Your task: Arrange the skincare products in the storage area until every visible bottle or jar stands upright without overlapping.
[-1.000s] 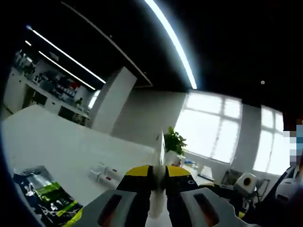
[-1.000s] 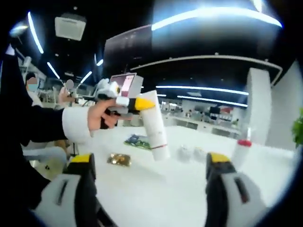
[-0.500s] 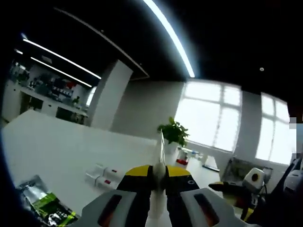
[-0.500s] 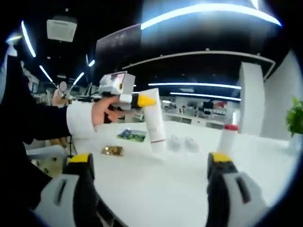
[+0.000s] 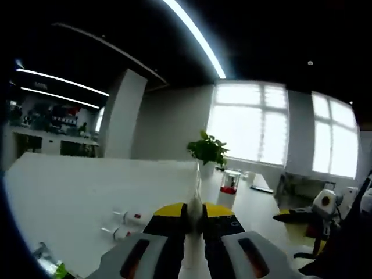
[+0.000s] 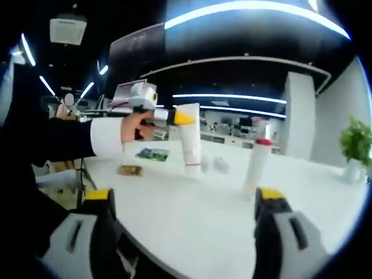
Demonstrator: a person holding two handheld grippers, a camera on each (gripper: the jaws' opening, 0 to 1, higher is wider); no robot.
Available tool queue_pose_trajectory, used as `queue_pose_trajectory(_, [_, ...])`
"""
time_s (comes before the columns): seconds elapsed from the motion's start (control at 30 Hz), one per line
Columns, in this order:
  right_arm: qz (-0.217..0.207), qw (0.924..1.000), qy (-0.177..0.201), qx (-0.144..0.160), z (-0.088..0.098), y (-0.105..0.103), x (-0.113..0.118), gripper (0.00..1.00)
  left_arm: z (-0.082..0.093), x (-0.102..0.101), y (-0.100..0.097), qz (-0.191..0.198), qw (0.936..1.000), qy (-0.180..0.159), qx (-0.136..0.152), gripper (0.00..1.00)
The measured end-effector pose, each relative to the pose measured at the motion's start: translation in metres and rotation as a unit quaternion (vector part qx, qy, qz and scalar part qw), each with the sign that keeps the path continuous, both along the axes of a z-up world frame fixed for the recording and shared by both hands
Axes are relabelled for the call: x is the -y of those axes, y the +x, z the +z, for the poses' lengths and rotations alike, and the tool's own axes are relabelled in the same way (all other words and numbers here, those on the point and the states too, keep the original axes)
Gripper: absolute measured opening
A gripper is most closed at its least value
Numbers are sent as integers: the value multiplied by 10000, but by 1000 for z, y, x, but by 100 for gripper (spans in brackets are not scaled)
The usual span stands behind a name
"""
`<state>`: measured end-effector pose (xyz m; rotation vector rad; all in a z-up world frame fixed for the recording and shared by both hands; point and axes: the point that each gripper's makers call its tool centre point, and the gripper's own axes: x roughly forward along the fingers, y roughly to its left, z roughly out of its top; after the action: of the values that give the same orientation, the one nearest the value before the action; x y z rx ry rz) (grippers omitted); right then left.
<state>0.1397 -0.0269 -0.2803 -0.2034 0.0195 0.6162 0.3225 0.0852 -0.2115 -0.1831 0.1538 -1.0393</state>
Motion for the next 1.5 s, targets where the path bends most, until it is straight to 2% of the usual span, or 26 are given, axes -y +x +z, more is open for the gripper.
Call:
queue_pose_trajectory(0.17, [-126, 9998, 172, -40, 2, -2, 11, 100, 1, 11, 2, -239, 9993, 186, 211, 8])
queue_pose_trajectory(0.3, [-298, 9992, 219, -153, -4, -1, 24, 100, 1, 23, 1, -494, 9974, 400, 350, 8])
queue_pose_trajectory(0.37, [-312, 9989, 323, -131, -6, -2, 27, 100, 1, 30, -1, -761, 9951, 529, 347, 9])
queue_pose_trajectory(0.5, [-264, 9987, 435, -8, -2, -5, 26, 100, 0, 39, 1, -1003, 9913, 793, 325, 9])
queue_pose_trajectory(0.67, [-304, 9985, 455, -8, -3, -4, 30, 100, -2, 58, -9, -1469, 9826, 1040, 450, 9])
queue_pose_trajectory(0.83, [-404, 9980, 473, -55, -8, -7, 35, 100, -4, 72, -14, -1713, 9789, 1040, 394, 9])
queue_pose_trajectory(1.0, [-531, 9975, 464, -77, -12, -11, 42, 100, -6, 81, -19, -1815, 9758, 1098, 540, 9])
queue_pose_trajectory(1.07, [-587, 9972, 448, -92, -14, -13, 45, 100, -7, 88, -22, -1975, 9731, 1073, 496, 9])
queue_pose_trajectory(1.27, [-663, 9969, 403, -85, -15, -17, 50, 100, -8, 100, -20, -2145, 9693, 1071, 539, 9])
queue_pose_trajectory(1.5, [-694, 9967, 418, -94, -15, -16, 52, 100, -7, 111, -19, -2232, 9687, 957, 510, 10])
